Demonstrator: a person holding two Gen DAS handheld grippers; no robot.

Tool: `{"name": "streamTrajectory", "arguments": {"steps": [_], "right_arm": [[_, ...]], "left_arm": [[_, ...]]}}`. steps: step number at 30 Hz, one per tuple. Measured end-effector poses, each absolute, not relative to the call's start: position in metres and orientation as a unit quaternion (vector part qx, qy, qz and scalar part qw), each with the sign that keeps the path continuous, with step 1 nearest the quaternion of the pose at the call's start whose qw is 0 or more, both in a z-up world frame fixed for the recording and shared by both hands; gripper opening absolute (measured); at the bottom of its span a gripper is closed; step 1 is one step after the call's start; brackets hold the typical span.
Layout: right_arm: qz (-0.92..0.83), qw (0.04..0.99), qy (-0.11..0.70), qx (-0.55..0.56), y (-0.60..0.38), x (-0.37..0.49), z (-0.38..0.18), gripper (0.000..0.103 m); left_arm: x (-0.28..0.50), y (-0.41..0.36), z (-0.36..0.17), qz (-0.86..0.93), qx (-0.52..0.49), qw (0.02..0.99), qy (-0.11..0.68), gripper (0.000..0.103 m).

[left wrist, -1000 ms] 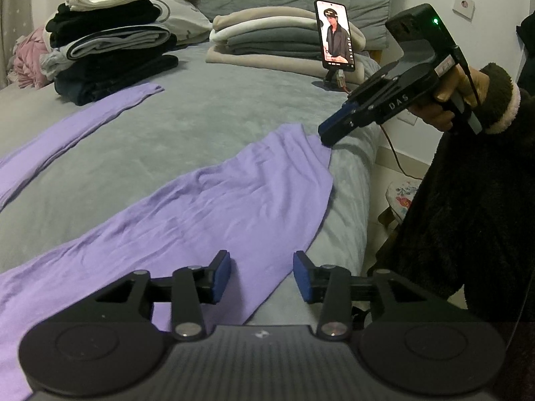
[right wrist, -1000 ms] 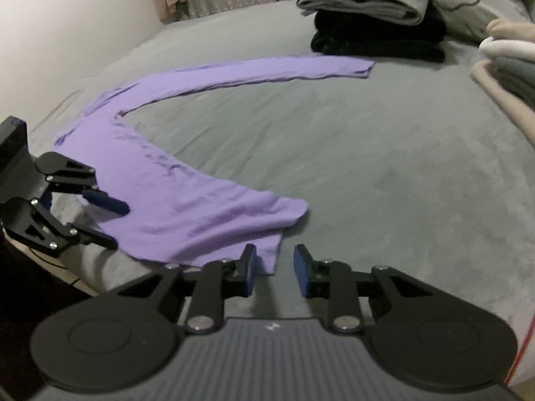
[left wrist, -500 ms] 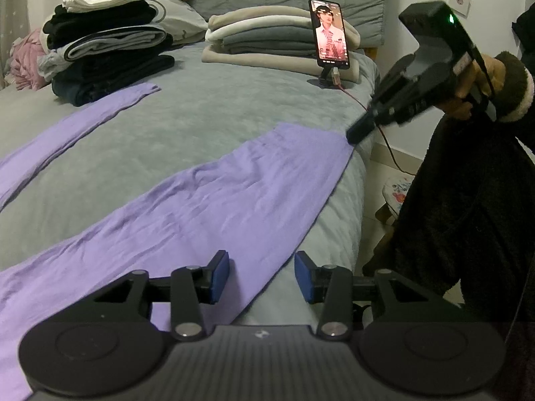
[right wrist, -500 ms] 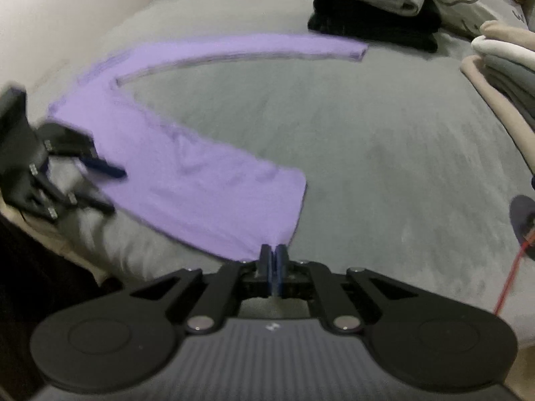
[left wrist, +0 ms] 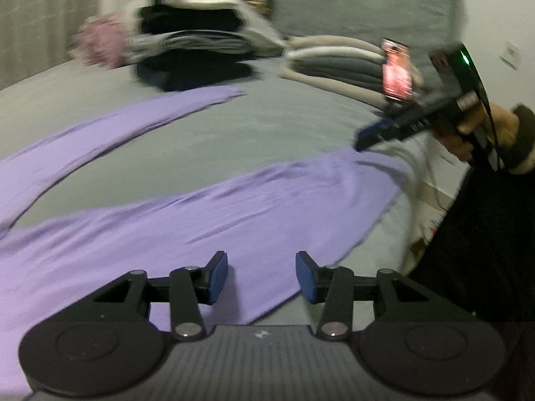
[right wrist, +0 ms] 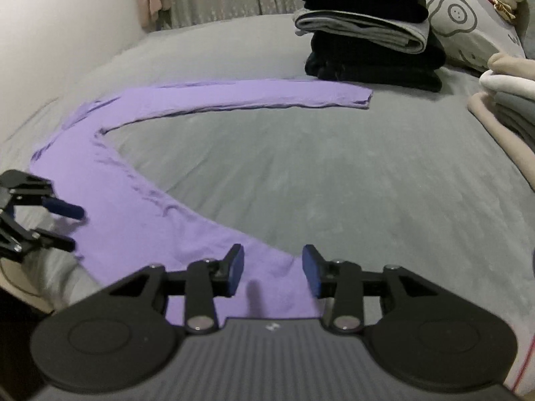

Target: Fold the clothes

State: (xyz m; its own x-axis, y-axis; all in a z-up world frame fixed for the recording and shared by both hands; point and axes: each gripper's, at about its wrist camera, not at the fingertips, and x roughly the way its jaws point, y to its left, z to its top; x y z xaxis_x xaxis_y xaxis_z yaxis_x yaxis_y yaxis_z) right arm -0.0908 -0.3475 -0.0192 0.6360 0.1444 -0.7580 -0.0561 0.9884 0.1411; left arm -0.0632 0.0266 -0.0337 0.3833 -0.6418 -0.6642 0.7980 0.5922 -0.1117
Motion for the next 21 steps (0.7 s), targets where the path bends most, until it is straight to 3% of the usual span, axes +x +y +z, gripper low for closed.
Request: {"name": "streamTrajectory", "arguments": {"steps": [5, 13, 21], "right_arm": [[-0.003, 0.893, 0.450, 0.012, -0.345, -0.087, -0.028, 0.046], [0.011, 0.918, 0.396, -0.019, -0.302, -0.072, -0.014, 0.057], [0.088, 0.922, 0.374, -0.048, -0.229, -0.048, -0.012, 0.066]], "left_arm": [[-0.061, 0.073, -0.033, -0.401, 0.090, 0.841, 0.352, 0.047], [-0.047, 0.128, -0.018, -0.306, 0.014, 0.896, 0.322, 0.052], [-0.033, 0.137, -0.029, -0.230, 0.052, 0.904, 0.355, 0.053]]}}
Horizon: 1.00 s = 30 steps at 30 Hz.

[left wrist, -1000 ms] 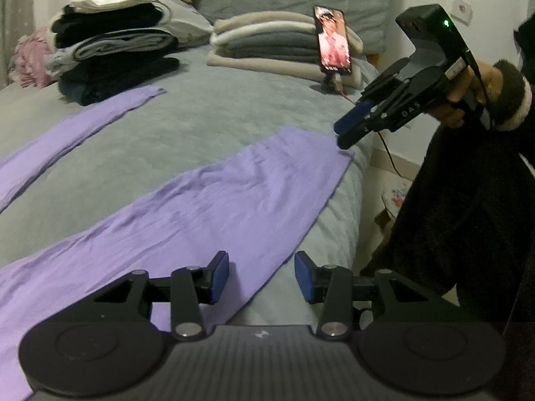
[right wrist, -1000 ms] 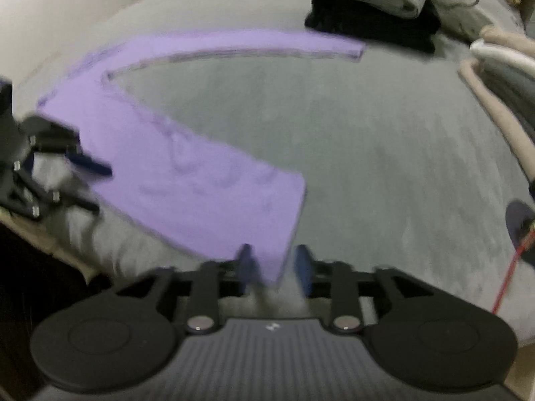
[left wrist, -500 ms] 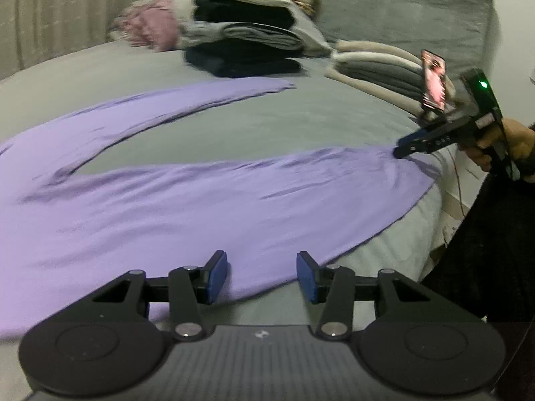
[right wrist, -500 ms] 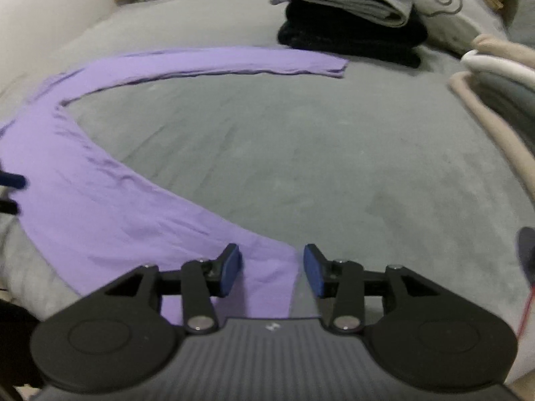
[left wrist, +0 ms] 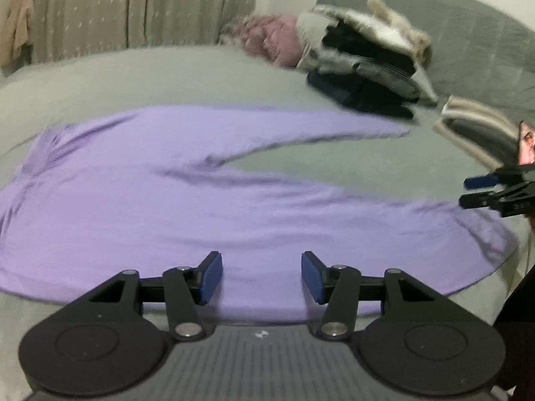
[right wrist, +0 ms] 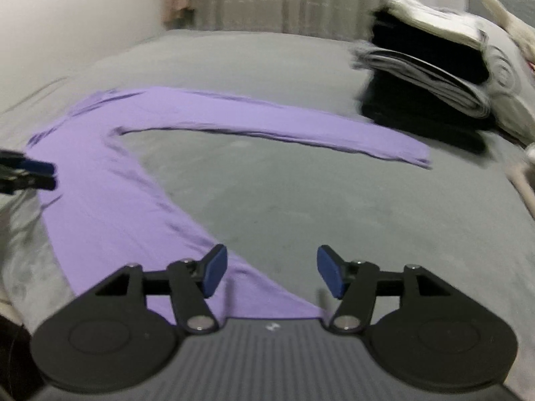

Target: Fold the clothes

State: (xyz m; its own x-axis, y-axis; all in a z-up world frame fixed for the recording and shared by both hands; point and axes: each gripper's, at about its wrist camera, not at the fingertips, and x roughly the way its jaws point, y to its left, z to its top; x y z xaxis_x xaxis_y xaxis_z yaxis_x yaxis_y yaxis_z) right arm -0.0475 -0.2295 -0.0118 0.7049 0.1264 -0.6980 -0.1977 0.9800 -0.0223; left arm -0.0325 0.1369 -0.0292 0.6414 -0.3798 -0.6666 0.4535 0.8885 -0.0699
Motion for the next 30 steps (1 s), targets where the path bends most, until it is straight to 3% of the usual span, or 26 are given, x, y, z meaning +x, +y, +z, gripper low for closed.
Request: {"name": "streamTrajectory", "arguments": {"steps": [8, 12, 17, 22, 26, 30], "right_arm": [[0.055, 0.908, 0.409, -0.069, -0.239, -0.049, -0.024, 0.072], [0.011, 0.912, 0.408, -0.041, -0.264, -0.053, -0.019, 0.075], [-0.028, 0.918, 0.395, -0.026, -0.281, -0.061, -0.015, 0.081], [-0.039, 0.919, 0.392, -0.029, -0.280, -0.062, -0.017, 0.084], [-0.042, 0.923, 0.382, -0.029, -0.271, -0.061, -0.012, 0.092], [-0.039, 0.929, 0.369, -0.019, -0.261, -0.061, -0.004, 0.097]], "left_arm": [[-0.041, 0.170, -0.026, -0.156, 0.056, 0.917, 0.364, 0.053], [-0.039, 0.182, -0.019, -0.072, 0.046, 0.918, 0.387, 0.065], [-0.039, 0.184, -0.005, -0.003, 0.016, 0.922, 0.387, 0.065], [-0.038, 0.144, 0.012, 0.023, 0.002, 0.924, 0.382, 0.067], [-0.043, 0.108, 0.014, 0.028, 0.006, 0.920, 0.392, 0.079], [-0.045, 0.069, 0.007, 0.008, 0.002, 0.915, 0.404, 0.081]]}}
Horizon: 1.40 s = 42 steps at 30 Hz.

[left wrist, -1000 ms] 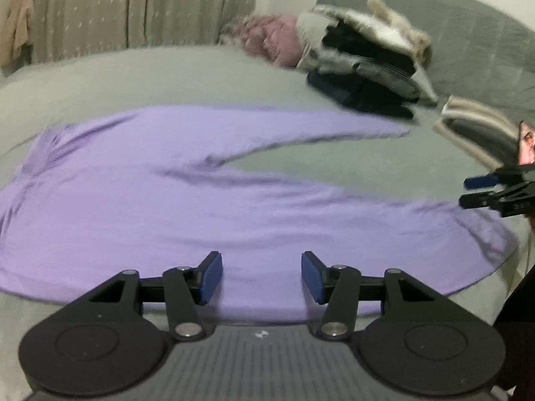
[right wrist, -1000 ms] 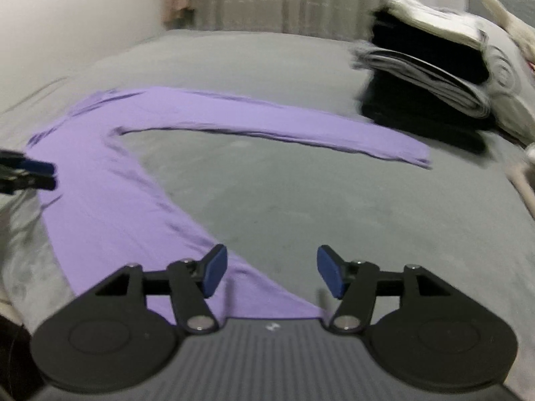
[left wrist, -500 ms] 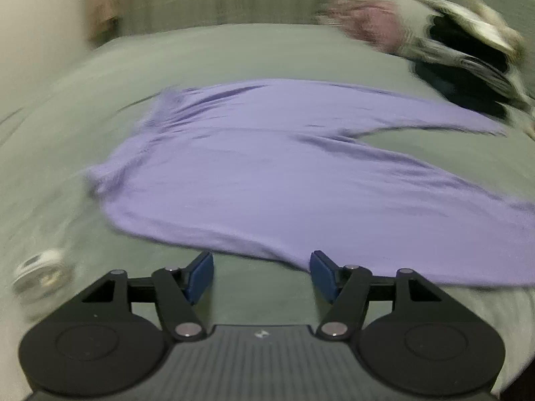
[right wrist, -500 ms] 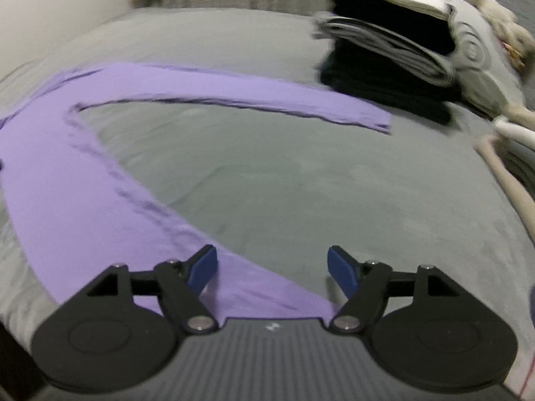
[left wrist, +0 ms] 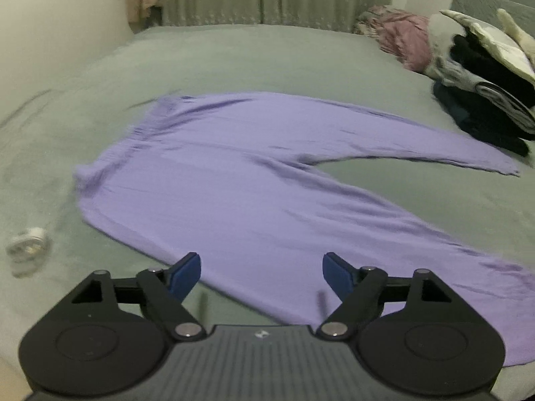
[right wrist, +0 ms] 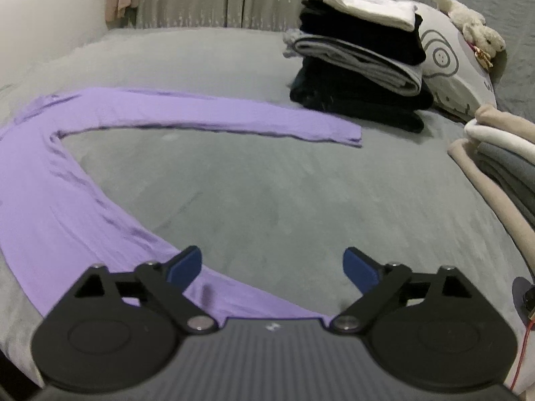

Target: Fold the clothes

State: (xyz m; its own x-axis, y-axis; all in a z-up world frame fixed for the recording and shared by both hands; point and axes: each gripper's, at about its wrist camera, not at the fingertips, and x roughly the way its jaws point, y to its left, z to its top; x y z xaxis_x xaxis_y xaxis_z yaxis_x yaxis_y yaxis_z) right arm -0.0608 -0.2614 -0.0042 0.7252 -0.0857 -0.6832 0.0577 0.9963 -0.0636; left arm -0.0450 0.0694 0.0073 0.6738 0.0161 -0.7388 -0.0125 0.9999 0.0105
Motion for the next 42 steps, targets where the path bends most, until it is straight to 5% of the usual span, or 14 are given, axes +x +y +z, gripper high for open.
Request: {"name": "streamTrajectory", "arguments": {"steps": [13, 18, 42], "right_arm": [[-0.059, 0.921, 0.385, 0.023, -0.243, -0.042, -0.001, 0.102], [-0.059, 0.919, 0.390, 0.008, -0.231, -0.037, -0.002, 0.102], [-0.037, 0.914, 0.404, -0.030, -0.208, -0.037, -0.014, 0.102]], "left_arm": [[-0.036, 0.020, -0.014, 0.012, 0.067, 0.898, 0.434, 0.086], [-0.035, 0.012, -0.015, 0.007, 0.078, 0.891, 0.447, 0.102], [-0.040, -0.009, -0.014, -0.018, 0.107, 0.891, 0.441, 0.102]]}}
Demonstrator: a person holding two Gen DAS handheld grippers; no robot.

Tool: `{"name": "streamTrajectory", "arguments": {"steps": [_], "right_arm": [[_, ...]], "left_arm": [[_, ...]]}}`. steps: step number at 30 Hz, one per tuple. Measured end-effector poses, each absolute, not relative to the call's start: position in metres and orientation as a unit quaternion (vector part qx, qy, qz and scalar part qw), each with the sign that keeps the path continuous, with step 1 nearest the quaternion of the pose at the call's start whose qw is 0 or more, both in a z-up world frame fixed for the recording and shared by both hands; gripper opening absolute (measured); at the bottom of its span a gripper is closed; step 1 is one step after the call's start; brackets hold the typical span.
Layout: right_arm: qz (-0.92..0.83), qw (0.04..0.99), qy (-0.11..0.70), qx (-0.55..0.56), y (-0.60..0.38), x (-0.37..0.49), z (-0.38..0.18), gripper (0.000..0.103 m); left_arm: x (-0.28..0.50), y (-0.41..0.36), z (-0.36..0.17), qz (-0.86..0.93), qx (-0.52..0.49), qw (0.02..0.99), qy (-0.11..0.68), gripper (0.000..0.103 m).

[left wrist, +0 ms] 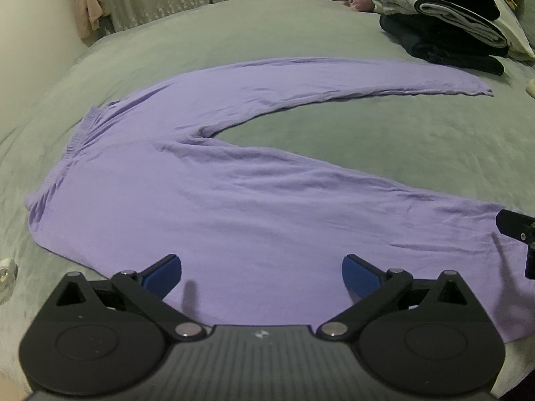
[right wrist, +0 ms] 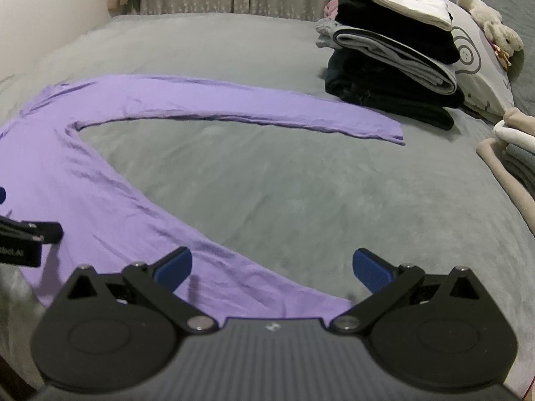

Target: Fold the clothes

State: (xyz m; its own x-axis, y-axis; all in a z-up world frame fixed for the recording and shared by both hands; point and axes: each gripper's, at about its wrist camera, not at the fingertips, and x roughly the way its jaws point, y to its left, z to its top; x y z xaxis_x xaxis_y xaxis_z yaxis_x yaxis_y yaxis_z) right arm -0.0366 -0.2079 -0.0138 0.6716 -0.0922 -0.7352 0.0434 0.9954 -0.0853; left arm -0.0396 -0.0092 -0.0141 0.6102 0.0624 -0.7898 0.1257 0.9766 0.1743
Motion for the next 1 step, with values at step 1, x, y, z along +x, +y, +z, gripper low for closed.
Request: {"name": "streamTrajectory", "arguments": {"steps": [1], "right_arm": [[-0.037, 0.914, 0.404, -0.031, -0.2079, -0.0365, -0.0139, 0.102]], "left_arm": [[-0.0394, -0.0088, -0.0141, -0.018, 0.106, 0.891, 0.442, 0.102]]}}
